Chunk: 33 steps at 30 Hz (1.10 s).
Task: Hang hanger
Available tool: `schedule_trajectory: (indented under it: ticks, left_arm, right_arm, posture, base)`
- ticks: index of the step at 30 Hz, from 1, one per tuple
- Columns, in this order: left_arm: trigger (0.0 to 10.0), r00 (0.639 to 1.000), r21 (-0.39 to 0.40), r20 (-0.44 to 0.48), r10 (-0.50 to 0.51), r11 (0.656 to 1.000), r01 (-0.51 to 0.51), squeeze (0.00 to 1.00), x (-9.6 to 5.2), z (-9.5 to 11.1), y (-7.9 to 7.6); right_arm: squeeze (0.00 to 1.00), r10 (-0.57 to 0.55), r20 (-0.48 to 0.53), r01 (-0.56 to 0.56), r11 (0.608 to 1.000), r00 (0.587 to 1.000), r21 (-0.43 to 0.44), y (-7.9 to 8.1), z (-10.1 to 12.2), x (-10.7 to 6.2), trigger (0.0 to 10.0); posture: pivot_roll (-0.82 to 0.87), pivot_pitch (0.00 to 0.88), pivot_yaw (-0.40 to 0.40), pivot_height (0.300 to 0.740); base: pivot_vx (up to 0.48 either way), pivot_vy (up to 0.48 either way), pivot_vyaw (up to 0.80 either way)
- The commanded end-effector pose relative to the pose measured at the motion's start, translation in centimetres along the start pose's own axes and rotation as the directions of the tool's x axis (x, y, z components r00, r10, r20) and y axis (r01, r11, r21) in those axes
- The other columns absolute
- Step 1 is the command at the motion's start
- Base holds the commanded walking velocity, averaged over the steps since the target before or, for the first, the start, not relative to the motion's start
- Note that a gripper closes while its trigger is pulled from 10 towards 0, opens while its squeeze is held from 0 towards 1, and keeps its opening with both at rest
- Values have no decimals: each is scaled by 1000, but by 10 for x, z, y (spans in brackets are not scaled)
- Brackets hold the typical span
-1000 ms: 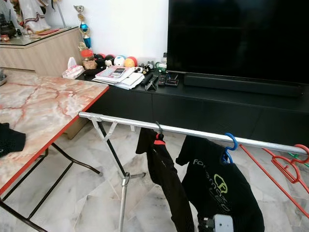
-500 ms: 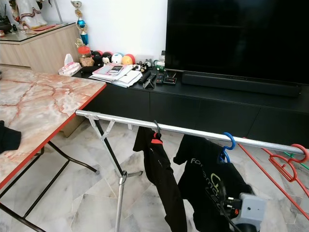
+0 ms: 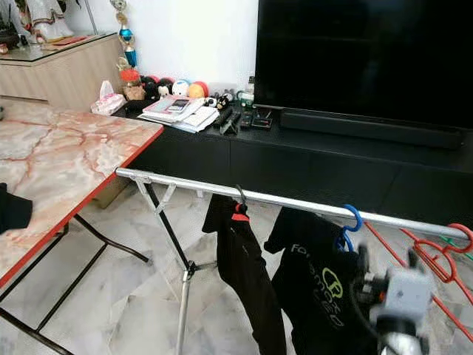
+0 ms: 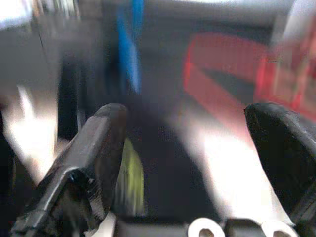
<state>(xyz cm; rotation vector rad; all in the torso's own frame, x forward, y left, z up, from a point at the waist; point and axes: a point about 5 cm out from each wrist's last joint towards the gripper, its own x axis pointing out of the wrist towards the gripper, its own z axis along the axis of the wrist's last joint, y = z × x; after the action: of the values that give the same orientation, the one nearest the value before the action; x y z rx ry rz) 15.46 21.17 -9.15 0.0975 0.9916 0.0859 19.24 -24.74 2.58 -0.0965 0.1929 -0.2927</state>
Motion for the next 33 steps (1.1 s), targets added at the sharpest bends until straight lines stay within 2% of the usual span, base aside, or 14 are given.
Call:
schedule_trajectory:
  ticks: [1, 3, 7, 14, 16, 18, 24, 31, 32, 33]
  left_arm:
    - [10000, 1000, 3, -9, -5, 1000, 5, 0, 0, -1, 0]
    - [10000, 1000, 8, -10, -5, 1000, 5, 0, 0, -1, 0]
    - [10000, 1000, 13, -9, -4, 1000, 4, 0, 0, 0, 1]
    - [10000, 1000, 25, -5, -15, 1000, 15, 0, 0, 1, -2]
    - [10000, 1000, 32, -4, -19, 999, 20, 0, 1, 1, -3]
    - [10000, 1000, 37, -4, -22, 999, 22, 0, 1, 1, -4]
    - [10000, 1000, 46, -4, -23, 999, 23, 0, 1, 2, -4]
    - [10000, 1000, 52, -3, -22, 998, 22, 0, 1, 2, -3]
    - [10000, 1000, 57, -3, -23, 998, 23, 0, 1, 2, -3]
    - [10000, 1000, 62, -4, -24, 998, 24, 0, 1, 2, -3]
  right_arm:
    - [0, -10, -70, 11, 1000, 997, 6, -1, -12, -3, 10000]
    - [0, -23, -143, 26, 999, 989, 18, -2, -22, -9, 10000]
    - [0, -52, -186, 58, 998, 981, 29, -6, -26, -8, 10000]
    - [0, -145, -225, 157, 987, 964, 37, -20, -28, 9, 10000]
    - [0, -160, -249, 176, 983, 955, 45, -23, -30, 11, 10000]
    - [0, -171, -315, 193, 980, 934, 39, -26, -37, 13, 10000]
    - [0, -111, -413, 158, 984, 904, 81, -20, -50, 18, 10000]
    - [0, -110, -425, 159, 984, 899, 81, -20, -52, 22, 10000]
    - [0, -105, -423, 154, 984, 900, 83, -19, -52, 23, 0]
    - [0, -102, -422, 151, 985, 901, 84, -19, -51, 23, 0]
  posture:
    - [-79, 0, -3, 740]
    - [-75, 0, -1, 740]
    - [-72, 0, 0, 740]
    - [-66, 0, 4, 740]
    - [-66, 0, 4, 740]
    - [-62, 0, 5, 740]
    - [-58, 0, 4, 740]
    - [-55, 0, 5, 740]
    - [-56, 0, 5, 740]
    - [-56, 0, 5, 740]
  base:
    - [0, 0, 0]
    - [0, 0, 0]
    - [0, 0, 0]
    - [0, 0, 0]
    - [0, 0, 0]
    - [0, 0, 0]
    - [0, 0, 0]
    - [0, 0, 0]
    - [0, 0, 0]
    - [0, 0, 0]
